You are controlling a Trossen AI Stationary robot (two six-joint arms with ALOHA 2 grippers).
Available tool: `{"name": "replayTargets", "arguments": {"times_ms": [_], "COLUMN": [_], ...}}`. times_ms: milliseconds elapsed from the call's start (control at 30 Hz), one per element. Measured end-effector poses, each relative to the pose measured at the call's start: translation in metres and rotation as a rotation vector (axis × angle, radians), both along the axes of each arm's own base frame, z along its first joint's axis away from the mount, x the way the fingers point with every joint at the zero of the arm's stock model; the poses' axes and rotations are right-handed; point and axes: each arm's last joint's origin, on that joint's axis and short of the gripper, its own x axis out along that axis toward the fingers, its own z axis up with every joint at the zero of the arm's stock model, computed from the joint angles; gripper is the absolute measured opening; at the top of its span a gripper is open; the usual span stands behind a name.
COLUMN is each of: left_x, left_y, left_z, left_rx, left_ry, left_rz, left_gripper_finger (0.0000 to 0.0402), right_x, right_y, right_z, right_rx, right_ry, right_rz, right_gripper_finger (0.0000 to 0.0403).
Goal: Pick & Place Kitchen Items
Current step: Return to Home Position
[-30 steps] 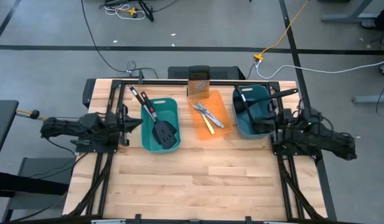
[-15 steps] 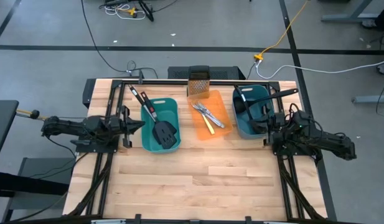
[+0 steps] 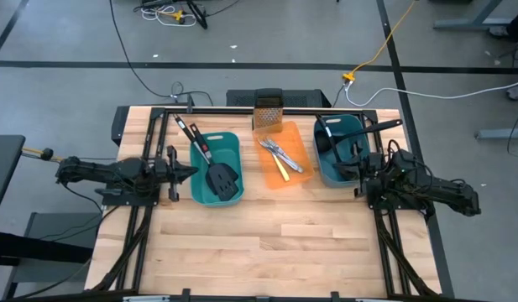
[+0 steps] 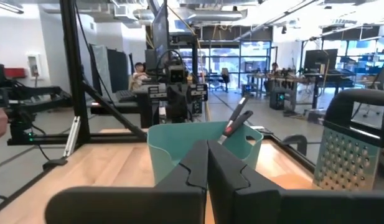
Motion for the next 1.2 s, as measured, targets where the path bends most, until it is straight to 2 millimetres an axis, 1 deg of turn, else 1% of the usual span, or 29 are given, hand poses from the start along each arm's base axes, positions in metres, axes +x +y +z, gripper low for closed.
{"name": "replayTargets", "arguments": {"times_ms": [167,333,433,667,900,1033,1200], "left_x": [0.000,0.000,0.000,0.000,0.000,0.000,0.000], "left_y": [0.000,0.000,0.000,-0.001,-0.001,-0.001,0.000], "left_z": [-0.002,-0.003,-0.003,-0.003,-0.002,-0.002,-0.002], "left_rx": [-0.006,-0.025,-0.031,-0.038,-0.051,-0.028,-0.024], "left_ry": [0.023,0.028,0.027,0.025,0.013,0.018,0.020], "left_rz": [-0.008,-0.009,-0.012,-0.019,-0.044,-0.039,-0.018], "left_gripper_finger": [0.0000,0.0000,0.0001,0.0001,0.0014,0.0015,0.0016], "right_x": [0.001,0.004,0.004,0.004,0.004,0.003,0.003], "right_y": [-0.001,-0.002,-0.003,-0.004,-0.004,-0.004,-0.006], "right_z": [-0.002,-0.015,-0.017,-0.014,-0.012,-0.010,-0.009], "right_rx": [0.004,0.012,0.035,0.030,0.033,0.025,0.012], "right_ry": [0.002,-0.005,0.016,-0.013,-0.032,-0.058,-0.062], "right_rz": [-0.024,-0.025,-0.053,-0.057,-0.055,-0.056,-0.134], "right_gripper_finger": [0.0006,0.0006,0.0006,0.0006,0.0006,0.0006,0.0017]}}
